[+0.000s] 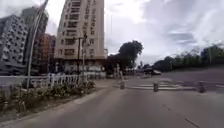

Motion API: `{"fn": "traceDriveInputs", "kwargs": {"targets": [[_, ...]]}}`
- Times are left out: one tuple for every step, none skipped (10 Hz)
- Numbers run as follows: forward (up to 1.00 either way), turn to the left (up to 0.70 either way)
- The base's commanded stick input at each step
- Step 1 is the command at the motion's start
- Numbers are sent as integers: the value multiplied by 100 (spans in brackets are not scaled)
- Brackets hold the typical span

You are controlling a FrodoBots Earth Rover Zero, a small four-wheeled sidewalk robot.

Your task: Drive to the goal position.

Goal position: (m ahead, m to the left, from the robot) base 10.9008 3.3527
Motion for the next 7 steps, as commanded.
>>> {"fn": "traceDriveInputs", "kwargs": {"targets": [[70, 0], [70, 0], [70, 0], [70, -5], [70, -13], [70, -14], [70, -14]]}}
